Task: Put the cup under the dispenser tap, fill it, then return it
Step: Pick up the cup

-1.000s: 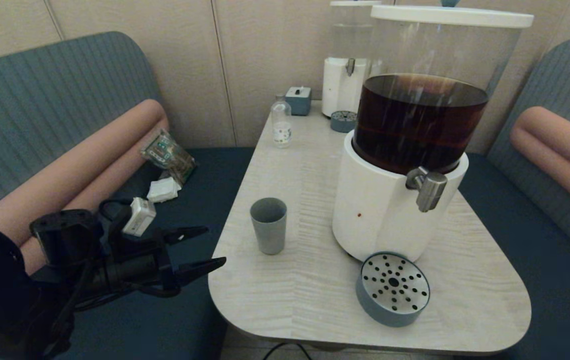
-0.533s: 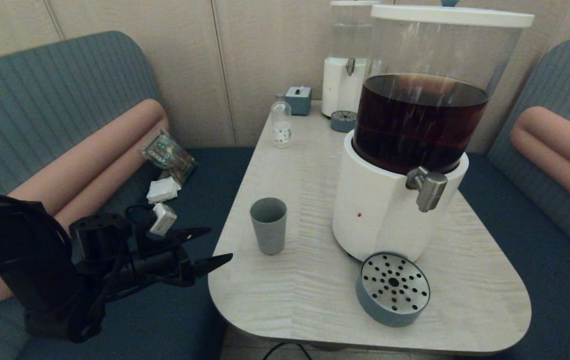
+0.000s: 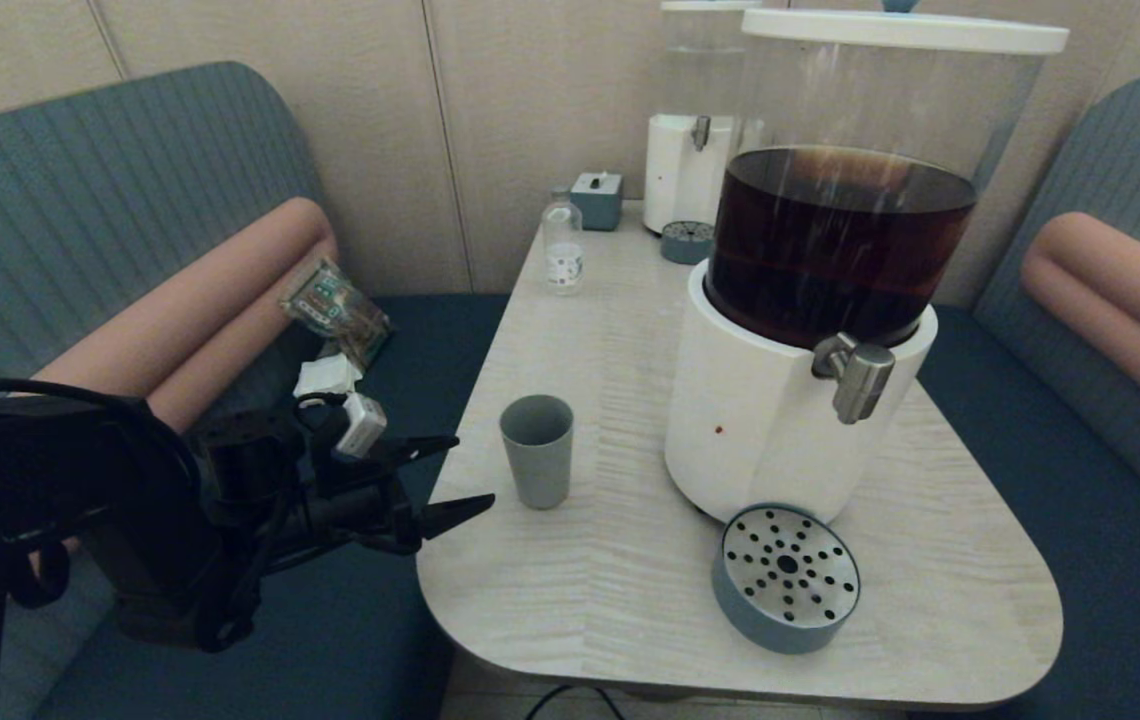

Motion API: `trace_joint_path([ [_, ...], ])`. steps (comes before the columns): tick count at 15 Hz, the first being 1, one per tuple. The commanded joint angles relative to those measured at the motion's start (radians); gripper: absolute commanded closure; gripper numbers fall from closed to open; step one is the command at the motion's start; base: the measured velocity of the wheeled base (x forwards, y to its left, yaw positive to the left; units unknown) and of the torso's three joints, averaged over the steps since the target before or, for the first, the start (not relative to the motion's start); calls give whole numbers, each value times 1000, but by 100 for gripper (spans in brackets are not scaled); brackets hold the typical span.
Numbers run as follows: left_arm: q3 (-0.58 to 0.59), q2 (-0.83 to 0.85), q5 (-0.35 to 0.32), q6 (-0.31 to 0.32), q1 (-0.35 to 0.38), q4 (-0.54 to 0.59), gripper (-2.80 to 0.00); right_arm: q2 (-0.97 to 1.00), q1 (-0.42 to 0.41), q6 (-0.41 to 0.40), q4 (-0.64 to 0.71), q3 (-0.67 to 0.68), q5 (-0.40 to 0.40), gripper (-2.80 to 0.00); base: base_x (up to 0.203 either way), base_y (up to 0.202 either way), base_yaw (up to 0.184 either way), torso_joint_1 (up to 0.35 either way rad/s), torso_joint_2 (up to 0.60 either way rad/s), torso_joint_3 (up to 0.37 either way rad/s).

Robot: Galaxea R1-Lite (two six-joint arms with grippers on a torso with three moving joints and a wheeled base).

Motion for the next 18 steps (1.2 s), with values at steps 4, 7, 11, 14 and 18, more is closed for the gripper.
trace_joint_path([
  [4, -91, 26, -6, -10, -25, -7, -280, -3, 0, -1, 0, 0, 0, 0, 0, 0, 0, 0, 0, 0],
  [7, -150, 47, -5, -17, -25, -8, -280, -3, 0, -1, 0, 0, 0, 0, 0, 0, 0, 0, 0, 0],
  [11, -143, 54, -4, -17, -23, -11, -280, -3, 0, -1, 0, 0, 0, 0, 0, 0, 0, 0, 0, 0],
  [14, -137, 54, -1, -19, -22, -11, -280, -3, 0, -1, 0, 0, 0, 0, 0, 0, 0, 0, 0, 0],
  [18, -134, 50, 1, -19, -20, -12, -280, -2, 0, -1, 0, 0, 0, 0, 0, 0, 0, 0, 0, 0],
])
